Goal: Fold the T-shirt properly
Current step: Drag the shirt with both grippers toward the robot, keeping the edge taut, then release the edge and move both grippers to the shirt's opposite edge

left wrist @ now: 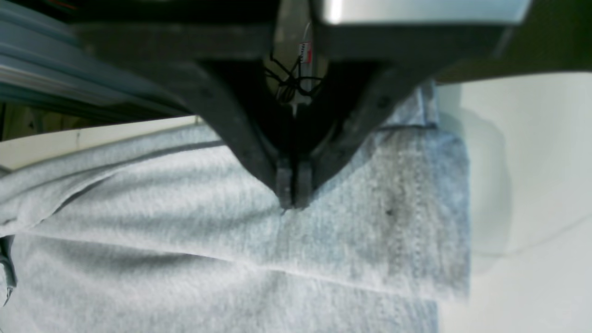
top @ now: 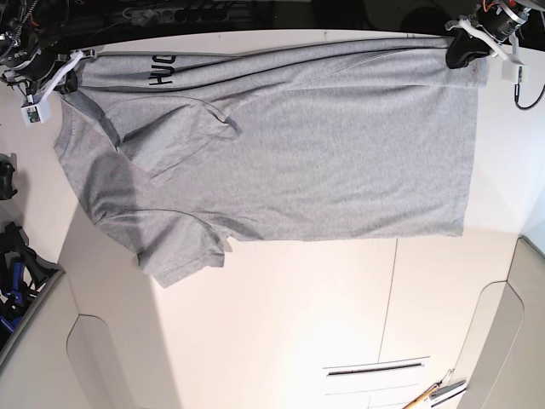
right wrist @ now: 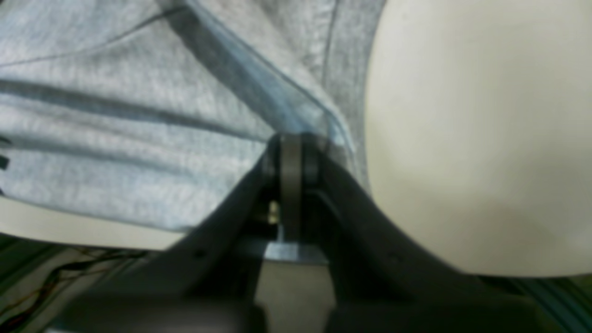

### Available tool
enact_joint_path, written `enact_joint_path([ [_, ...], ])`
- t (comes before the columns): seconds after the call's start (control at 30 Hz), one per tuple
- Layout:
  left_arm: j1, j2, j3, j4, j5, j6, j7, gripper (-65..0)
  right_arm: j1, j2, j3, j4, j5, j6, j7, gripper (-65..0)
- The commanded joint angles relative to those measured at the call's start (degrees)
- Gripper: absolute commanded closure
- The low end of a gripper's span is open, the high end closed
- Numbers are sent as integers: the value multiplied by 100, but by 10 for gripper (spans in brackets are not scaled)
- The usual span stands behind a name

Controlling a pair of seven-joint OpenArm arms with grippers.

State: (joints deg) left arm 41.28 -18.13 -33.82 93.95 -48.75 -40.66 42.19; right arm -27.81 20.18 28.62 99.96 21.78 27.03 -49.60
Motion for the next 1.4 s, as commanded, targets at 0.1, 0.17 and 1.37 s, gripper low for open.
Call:
enact_joint_path([
  [0.1,74,-61,-39,133,-125,66,138,0,-13,92,68,138,164,-24,50,0],
  [0.17,76,-61,-39,271,-232,66,138,0,-13,92,68,258,162,-24,50,0],
  [1.37,-334,-61,-37,1971,404,151,129,-169,3783,286,68,-1663,-157,-109,905,-281],
])
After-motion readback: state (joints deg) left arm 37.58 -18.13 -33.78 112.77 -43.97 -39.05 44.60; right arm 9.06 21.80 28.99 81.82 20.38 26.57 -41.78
